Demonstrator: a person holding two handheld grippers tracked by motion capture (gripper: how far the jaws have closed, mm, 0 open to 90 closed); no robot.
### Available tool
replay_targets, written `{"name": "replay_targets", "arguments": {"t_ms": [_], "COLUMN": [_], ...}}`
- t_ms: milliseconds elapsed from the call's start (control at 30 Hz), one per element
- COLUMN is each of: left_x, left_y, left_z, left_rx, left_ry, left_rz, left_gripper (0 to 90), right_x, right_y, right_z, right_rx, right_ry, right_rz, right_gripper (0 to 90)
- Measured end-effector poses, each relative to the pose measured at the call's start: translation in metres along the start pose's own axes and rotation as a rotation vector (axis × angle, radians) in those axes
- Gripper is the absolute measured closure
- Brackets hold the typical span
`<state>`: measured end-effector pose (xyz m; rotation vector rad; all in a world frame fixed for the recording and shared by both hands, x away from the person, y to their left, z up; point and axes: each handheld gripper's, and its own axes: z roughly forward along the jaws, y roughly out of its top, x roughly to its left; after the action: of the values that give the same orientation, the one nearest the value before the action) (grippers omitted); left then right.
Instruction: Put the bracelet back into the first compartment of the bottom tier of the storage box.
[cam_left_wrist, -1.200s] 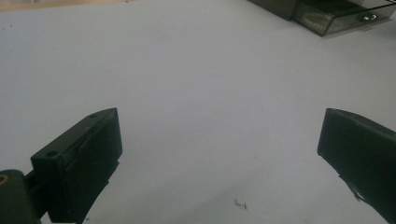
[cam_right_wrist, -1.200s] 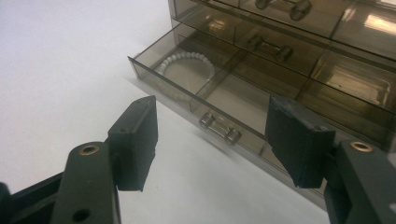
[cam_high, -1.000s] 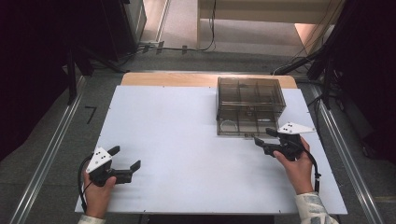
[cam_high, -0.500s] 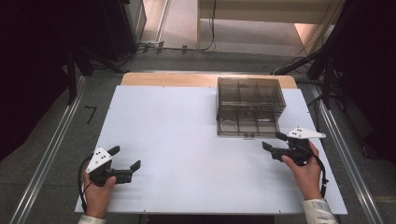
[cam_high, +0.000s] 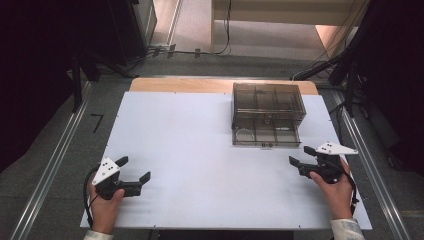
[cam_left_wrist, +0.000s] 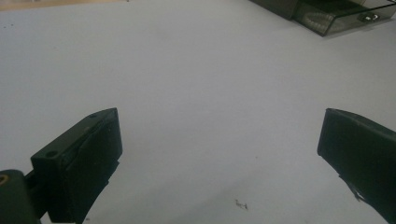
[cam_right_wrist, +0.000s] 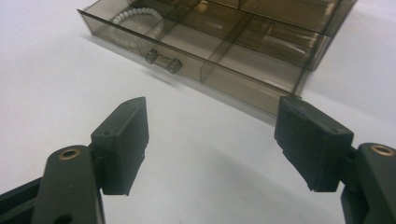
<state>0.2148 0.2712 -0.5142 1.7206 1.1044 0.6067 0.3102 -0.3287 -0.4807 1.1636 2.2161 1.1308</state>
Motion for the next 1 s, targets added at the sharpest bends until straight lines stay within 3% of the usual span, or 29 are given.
{"name": "replay_targets", "arguments": {"t_ms": [1000], "left_x": [0.0], "left_y": [0.0], "left_z": [0.0], "left_rx": [0.0], "left_ry": [0.001], "left_rz": [-0.001], "left_gripper": [0.5], "right_x": [-0.023], "right_y": [-0.033], "right_z": [-0.029], "right_rx": [0.007], "right_ry": [-0.078], "right_rz": [0.03], "right_gripper": [24.4]}}
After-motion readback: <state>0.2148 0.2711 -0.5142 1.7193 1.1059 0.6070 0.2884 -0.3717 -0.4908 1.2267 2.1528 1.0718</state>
